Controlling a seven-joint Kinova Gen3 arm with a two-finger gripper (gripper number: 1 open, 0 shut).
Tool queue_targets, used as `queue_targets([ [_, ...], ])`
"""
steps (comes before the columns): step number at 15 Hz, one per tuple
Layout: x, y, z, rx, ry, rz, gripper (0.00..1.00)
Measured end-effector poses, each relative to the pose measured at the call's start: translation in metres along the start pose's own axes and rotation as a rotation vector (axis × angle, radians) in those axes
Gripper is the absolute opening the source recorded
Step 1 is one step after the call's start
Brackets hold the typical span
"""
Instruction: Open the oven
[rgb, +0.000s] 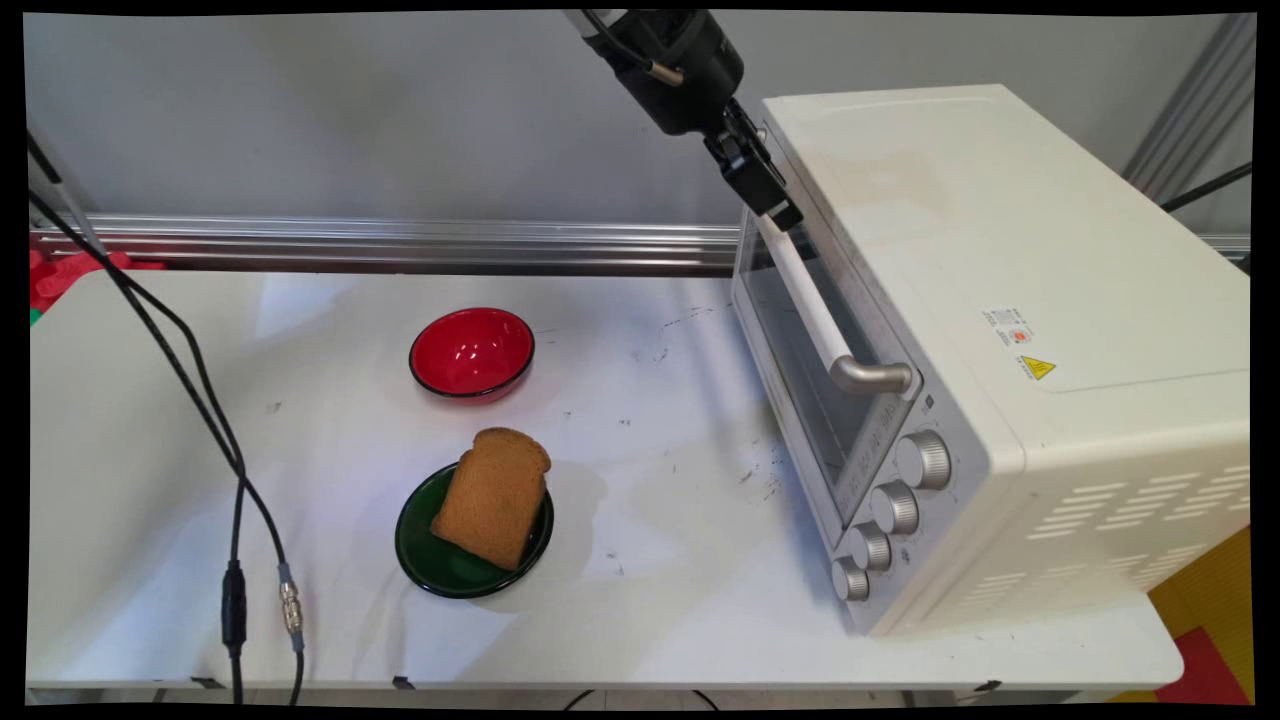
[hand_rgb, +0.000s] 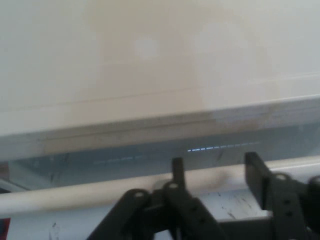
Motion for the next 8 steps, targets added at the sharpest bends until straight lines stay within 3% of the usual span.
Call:
queue_targets([
  [8, 0.0, -0.0002, 0.0093, 0.019, -0.001, -0.015, 0.0],
])
